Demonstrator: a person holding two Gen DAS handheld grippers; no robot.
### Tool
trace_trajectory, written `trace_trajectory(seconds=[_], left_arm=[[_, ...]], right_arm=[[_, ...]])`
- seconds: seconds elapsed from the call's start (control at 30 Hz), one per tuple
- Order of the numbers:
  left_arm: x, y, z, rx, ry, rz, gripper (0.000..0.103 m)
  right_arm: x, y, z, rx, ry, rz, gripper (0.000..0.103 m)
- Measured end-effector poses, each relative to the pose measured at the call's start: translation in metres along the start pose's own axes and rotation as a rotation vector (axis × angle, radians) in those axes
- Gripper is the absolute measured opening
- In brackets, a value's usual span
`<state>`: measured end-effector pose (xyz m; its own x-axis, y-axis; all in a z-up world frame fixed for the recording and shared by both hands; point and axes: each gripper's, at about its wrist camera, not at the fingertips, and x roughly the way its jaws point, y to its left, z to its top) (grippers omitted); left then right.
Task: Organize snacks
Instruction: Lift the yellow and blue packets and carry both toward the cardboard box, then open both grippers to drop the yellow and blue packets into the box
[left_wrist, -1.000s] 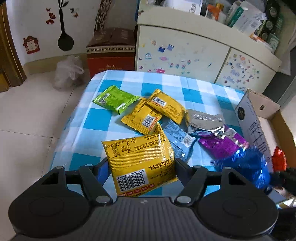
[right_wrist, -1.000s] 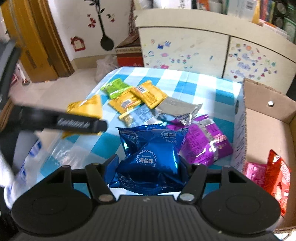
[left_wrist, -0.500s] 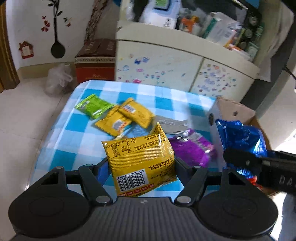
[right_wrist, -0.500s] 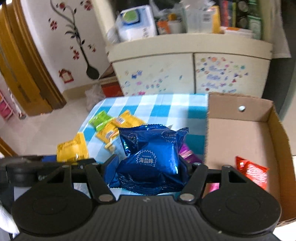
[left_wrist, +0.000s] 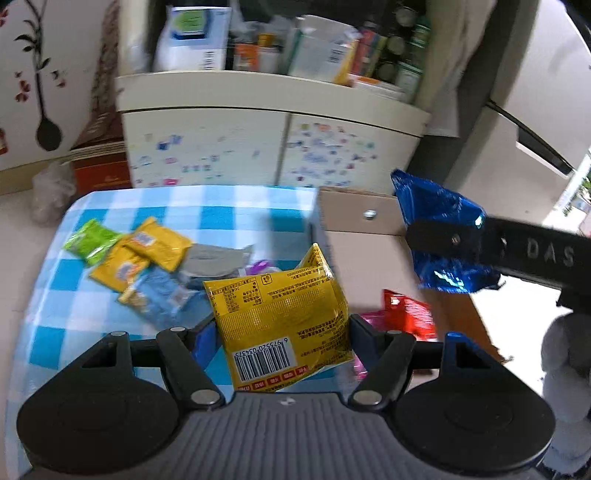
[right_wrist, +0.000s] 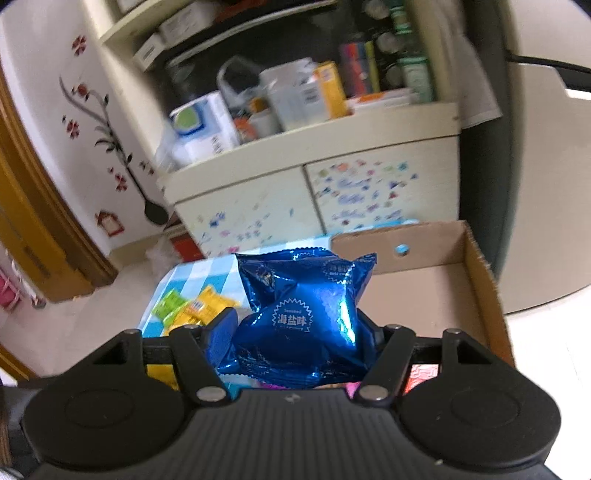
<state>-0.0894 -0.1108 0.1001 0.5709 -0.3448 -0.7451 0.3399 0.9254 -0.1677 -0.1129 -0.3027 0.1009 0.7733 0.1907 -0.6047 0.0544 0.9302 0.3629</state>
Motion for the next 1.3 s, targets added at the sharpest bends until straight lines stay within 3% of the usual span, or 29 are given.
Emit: trace_trajectory(seconds=[0.5,0.8,0.93,1.03,1.3], left_arm=[[0.046,-0.069,0.002,0.080,0.065,-0.081,0.076],[0.066,-0.100,-0.001,0.136,0.089,-0.092,0.077],[0.072,-0.106,0.000,0.158,0.083,-0.080,0.085],[0.072,-0.108,0.001,0.163,0.081,-0.068,0.095],[0.058,-0.100,0.004,0.166,0.062,-0.075,0.097]], right_arm=[[-0.013,-0.068,0.016,0.217,-0.028,-0.086,0.067],[-0.007,-0.080,0.020,0.284,-0.015,-0.112,0.068],[-0.005,-0.086,0.020,0.321,-0.018,-0.127,0.070],[-0.003,-0.091,0.021,0.363,-0.022,-0.131,0.082],[-0.005,-0.094,0.022,0.394,-0.043,-0.116,0.085]])
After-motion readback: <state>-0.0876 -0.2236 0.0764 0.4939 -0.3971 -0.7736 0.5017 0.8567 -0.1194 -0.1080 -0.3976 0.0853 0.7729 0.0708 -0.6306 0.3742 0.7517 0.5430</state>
